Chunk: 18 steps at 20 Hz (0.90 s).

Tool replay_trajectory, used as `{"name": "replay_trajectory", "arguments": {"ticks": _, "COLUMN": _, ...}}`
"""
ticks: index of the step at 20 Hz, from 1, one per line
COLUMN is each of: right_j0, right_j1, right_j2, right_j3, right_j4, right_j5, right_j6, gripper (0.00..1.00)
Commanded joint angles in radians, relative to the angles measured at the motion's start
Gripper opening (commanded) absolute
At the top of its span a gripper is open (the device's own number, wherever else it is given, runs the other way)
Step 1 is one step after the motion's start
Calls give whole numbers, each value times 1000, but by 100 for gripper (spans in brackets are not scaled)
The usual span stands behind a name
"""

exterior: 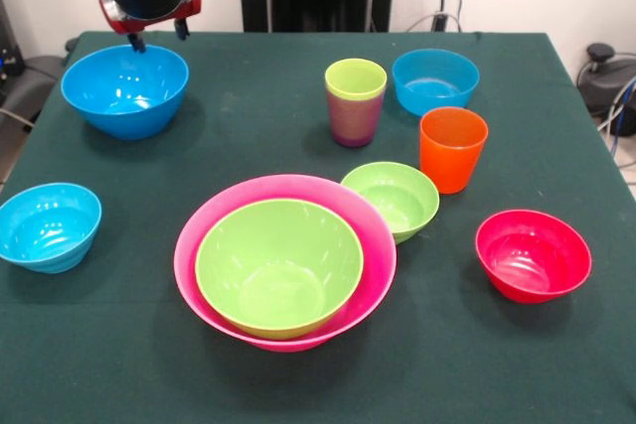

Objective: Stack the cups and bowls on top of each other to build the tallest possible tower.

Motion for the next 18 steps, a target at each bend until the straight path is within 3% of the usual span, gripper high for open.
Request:
{"name": "replay_trajectory", "arguments": {"ticks": 1, "right_j0": 1, "right_j1": 54, "right_j2": 78, "right_j3": 50, "right_j4": 3, "right_j5": -72, "right_j6": 82, "gripper": 100}}
{"name": "replay_trajectory", "arguments": {"ticks": 18, "right_j0": -3, "right_j1": 83, "right_j2": 77, "right_j3": 42, "right_j4": -15, "right_j5": -137, "right_j6": 87, "gripper": 100}}
